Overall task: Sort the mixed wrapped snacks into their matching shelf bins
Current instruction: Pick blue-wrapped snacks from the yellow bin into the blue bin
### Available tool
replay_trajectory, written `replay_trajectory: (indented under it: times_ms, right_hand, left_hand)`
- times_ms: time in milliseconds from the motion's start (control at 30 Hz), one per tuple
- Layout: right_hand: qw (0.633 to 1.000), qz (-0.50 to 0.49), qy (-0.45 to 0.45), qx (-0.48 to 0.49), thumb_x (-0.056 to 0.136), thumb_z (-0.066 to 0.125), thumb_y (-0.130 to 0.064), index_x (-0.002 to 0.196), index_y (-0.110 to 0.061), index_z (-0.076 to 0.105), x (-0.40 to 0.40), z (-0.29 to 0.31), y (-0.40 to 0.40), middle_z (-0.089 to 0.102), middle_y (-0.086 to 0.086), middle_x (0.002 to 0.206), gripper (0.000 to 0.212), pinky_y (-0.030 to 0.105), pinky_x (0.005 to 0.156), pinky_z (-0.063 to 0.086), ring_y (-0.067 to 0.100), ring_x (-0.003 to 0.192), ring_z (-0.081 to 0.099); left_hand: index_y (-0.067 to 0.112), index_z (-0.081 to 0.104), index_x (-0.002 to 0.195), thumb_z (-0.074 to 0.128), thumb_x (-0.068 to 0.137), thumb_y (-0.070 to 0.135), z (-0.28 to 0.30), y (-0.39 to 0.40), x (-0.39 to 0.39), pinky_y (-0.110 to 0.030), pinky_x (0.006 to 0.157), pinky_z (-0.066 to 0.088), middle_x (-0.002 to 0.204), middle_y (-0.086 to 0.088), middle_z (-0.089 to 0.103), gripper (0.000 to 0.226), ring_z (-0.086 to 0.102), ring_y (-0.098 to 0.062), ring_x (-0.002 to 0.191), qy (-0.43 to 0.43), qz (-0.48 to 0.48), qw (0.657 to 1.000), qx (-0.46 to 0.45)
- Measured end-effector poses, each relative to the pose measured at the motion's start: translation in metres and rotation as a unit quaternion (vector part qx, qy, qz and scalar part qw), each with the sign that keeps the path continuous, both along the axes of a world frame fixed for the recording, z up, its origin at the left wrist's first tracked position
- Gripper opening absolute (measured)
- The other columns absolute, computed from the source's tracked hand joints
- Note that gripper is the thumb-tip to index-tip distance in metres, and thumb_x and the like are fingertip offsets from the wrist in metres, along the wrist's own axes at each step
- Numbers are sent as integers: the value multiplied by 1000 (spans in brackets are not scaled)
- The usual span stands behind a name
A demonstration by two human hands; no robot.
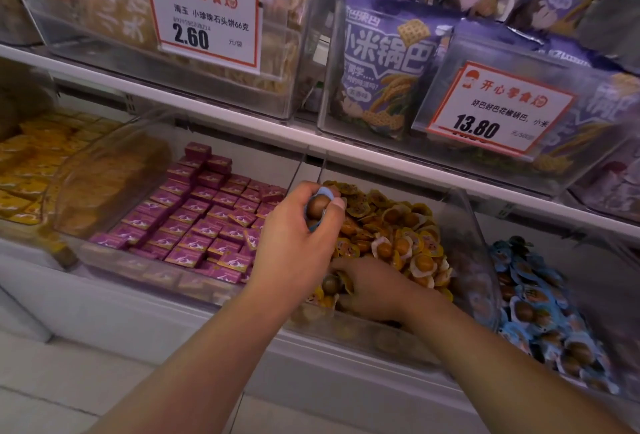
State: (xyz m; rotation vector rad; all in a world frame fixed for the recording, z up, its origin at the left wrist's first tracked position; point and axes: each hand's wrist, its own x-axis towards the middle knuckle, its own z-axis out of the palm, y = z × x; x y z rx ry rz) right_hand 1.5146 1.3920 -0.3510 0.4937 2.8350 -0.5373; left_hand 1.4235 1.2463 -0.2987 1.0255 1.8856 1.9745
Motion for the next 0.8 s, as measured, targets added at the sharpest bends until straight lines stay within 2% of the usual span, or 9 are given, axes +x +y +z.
replay_trajectory:
  times_ms: [100, 167, 267, 367, 433, 500, 600, 700, 800]
  right_hand:
    - [974, -113, 141, -132, 92, 66, -24, 108, -23, 67, 2, 2, 7, 70, -4, 89, 16, 25, 66, 52, 0, 74, 62]
    - [935, -191, 198, -225, 96, 63, -25, 108, -25, 66, 4, 8, 11, 73, -3, 78, 12, 19, 56, 49, 0, 65, 64]
    - [890, -265, 203, -312, 97, 62, -25, 110, -26, 64, 12, 12, 13, 77, 1, 81, 13, 21, 56, 52, 8, 73, 71]
    - [904, -268, 235, -234, 93, 68, -19, 105, -23, 67, 15, 11, 16, 73, 3, 89, 13, 22, 60, 52, 12, 77, 69]
    - [949, -219, 217, -66, 89, 71, -29, 102, -26, 69, 16, 12, 17, 69, -6, 92, 14, 24, 64, 50, 7, 78, 64]
    - [955, -213, 203, -47, 88, 70, -40, 91, -23, 75, 16, 14, 17, 71, -2, 79, 18, 28, 63, 50, 9, 70, 62]
    - [869, -311, 229, -309, 87, 72, -37, 90, -18, 79, 13, 26, 14, 75, 8, 87, 20, 36, 68, 53, 15, 78, 66]
    - [788, -328, 239, -463, 88, 71, -29, 104, -14, 78, 14, 35, 19, 72, 6, 102, 23, 33, 67, 48, 18, 90, 62]
    - [842, -313, 258, -355, 89, 71, -28, 89, -18, 79, 18, 36, 22, 70, 10, 89, 13, 30, 67, 44, 14, 79, 60]
  left_hand:
    - [27, 63, 90, 60, 96, 34, -2, 1, -2, -24, 48, 44, 64, 5, 59, 10, 59, -14, 57, -2, -2, 1000, 3]
    - [28, 63, 90, 59, 96, 36, -2, 1, -2, -20, 48, 41, 65, 5, 59, 10, 56, -9, 55, -4, -7, 1000, 4]
    - [26, 62, 89, 59, 95, 36, -1, 1, -1, -22, 45, 39, 68, -5, 60, 12, 52, -11, 51, -5, -4, 1000, 8]
    - [19, 61, 86, 59, 96, 30, 0, 3, -2, -34, 46, 38, 72, -19, 57, 15, 50, -26, 55, -19, -1, 1000, 24]
    - [15, 61, 87, 59, 97, 26, 1, 4, -2, -37, 47, 37, 72, -24, 56, 15, 47, -21, 54, -35, -4, 999, 37]
    - [14, 62, 87, 58, 97, 23, 1, 5, -4, -33, 46, 37, 68, -21, 58, 14, 49, -16, 51, -42, -5, 998, 45]
    - [16, 63, 87, 59, 97, 22, -2, 7, -5, -23, 47, 39, 63, -11, 60, 13, 51, -10, 48, -47, -9, 998, 48]
    - [17, 63, 87, 59, 97, 23, -3, 8, -6, -24, 48, 39, 62, -5, 59, 12, 51, -10, 48, -59, -15, 997, 53]
    - [20, 64, 86, 59, 95, 26, -4, 8, -7, -23, 46, 39, 61, -2, 58, 12, 51, -9, 48, -61, -17, 997, 54]
